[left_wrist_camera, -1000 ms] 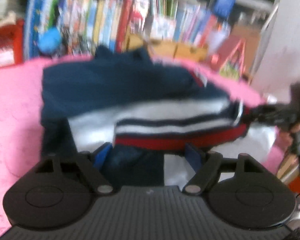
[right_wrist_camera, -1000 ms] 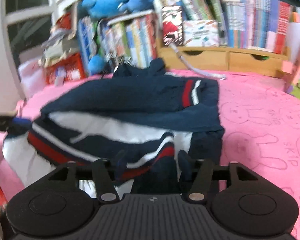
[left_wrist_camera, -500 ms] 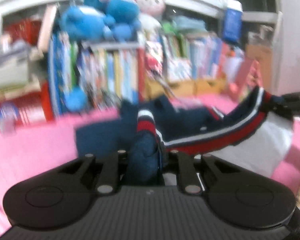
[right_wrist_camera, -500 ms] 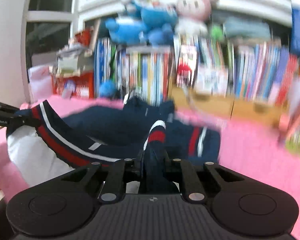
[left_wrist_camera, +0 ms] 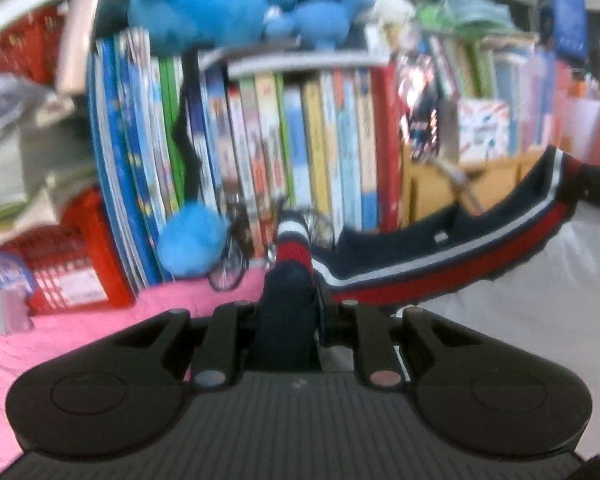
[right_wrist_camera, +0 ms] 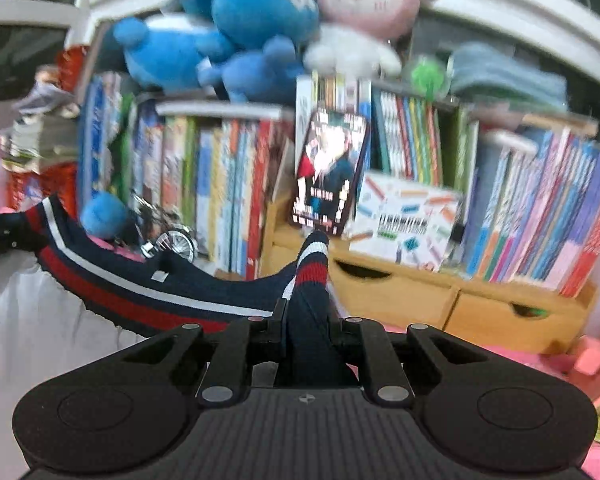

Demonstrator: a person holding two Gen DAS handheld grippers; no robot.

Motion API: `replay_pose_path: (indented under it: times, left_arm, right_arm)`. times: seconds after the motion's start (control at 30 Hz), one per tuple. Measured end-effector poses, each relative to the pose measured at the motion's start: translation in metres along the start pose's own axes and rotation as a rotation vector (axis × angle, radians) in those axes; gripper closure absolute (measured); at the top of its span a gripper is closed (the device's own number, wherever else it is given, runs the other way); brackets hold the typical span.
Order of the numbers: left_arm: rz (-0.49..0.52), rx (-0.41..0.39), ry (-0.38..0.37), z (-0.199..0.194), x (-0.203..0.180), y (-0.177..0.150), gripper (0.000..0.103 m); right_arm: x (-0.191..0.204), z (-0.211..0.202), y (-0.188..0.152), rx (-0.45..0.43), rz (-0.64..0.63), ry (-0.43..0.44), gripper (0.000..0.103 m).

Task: Fold clothes

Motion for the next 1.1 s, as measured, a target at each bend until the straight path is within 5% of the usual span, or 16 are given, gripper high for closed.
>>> replay_pose_path:
  times: [0.3,0.57,0.67,0.8,0.97,1.1]
  left_arm:
    - [-0.007,0.126,0.011,0.048,0.008,-0.026,0.072]
    - [-0.014,0.140,0.056,0.051,0.009,-0.029,0.057]
    - [-0.023,0.145,0.074,0.052,0.011,-0.028,0.048]
    - [-0.138,0.161,0.077,0.053,0.029,-0.028,0.022]
    - [-0.369,0.133,0.085,0.010,0.055,-0.020,0.024]
    - [-0.287,-0.016,0.119,-0.061,0.026,-0.012,0.024]
  right_arm:
    - [0.005,0.070,-0.044,0.117,-0.050,-0.013,0.085]
    - [0.006,0.085,-0.051,0.179,-0.051,-0.008,0.077]
    - [0.005,0.086,-0.050,0.183,-0.053,-0.032,0.066]
    - [-0.009,0.092,-0.047,0.218,0.035,-0.122,0.017]
    - [-0.027,0.050,-0.027,0.173,0.181,-0.155,0.016]
    - [-0.033,-0.024,-0.014,0.040,0.222,-0.096,0.011]
Point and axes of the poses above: each gripper's, at about its wrist camera, not at the fingertips, and z roughly the way its jaws point, x to its left, y to its top, the point moved 2 cm from there along z, roughly the way its jaws point, and after that the axes turned 7 degrees about -y, right-handed, at the moved point
